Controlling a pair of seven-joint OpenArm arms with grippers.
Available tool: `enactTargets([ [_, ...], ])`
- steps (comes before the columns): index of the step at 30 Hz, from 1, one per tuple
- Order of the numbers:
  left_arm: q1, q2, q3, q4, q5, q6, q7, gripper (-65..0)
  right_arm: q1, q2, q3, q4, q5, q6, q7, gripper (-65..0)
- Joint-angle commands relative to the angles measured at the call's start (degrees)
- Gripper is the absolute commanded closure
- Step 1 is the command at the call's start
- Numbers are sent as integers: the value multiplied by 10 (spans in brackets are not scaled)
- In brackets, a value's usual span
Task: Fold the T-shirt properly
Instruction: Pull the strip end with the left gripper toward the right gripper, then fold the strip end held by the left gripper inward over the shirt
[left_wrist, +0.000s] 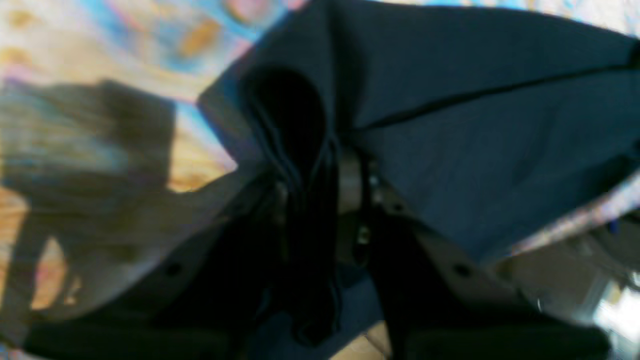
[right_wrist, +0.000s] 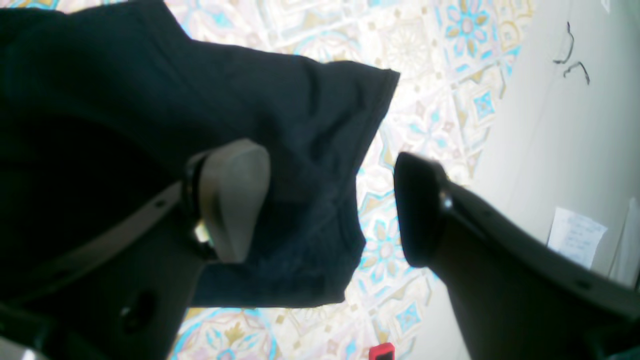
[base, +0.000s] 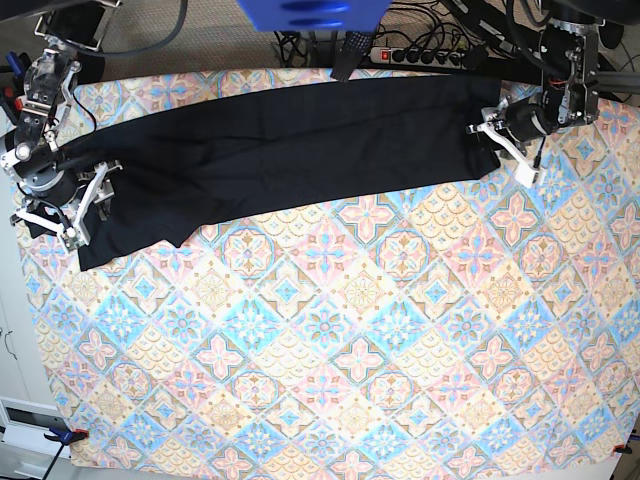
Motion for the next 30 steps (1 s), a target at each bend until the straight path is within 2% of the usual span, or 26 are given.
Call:
enactTargets([
  [1,2,-17,-10,6,-7,-2,-5,-48,6,11,5,11,1,-3,9,-419],
  [3,2,-20,-34,6,-6,-2,-6,0,5,11,5,11,1,-3,9,-419],
  [6,2,-40,-82,6,-2,-1,-3,0,4,11,5,11,1,-3,9,-419],
  [11,-16,-89,-90,6,49,-1,-9,0,3,11,5,11,1,-3,9,-419],
  [15,-28,-117,-90,6,100,1,-39,0,3,11,5,11,1,-3,9,-419],
  [21,-40,-116,-85,57,137,2,-47,0,2,11,-3,11,1,-3,8,-419],
  [26,-19,-44,-88,163,134,2,-1,0,2,11,-18,11,1,-3,8,-419],
  [30,-12,31,-89,222,133,2,42,0,2,11,-18,12,1,-3,8,-419],
])
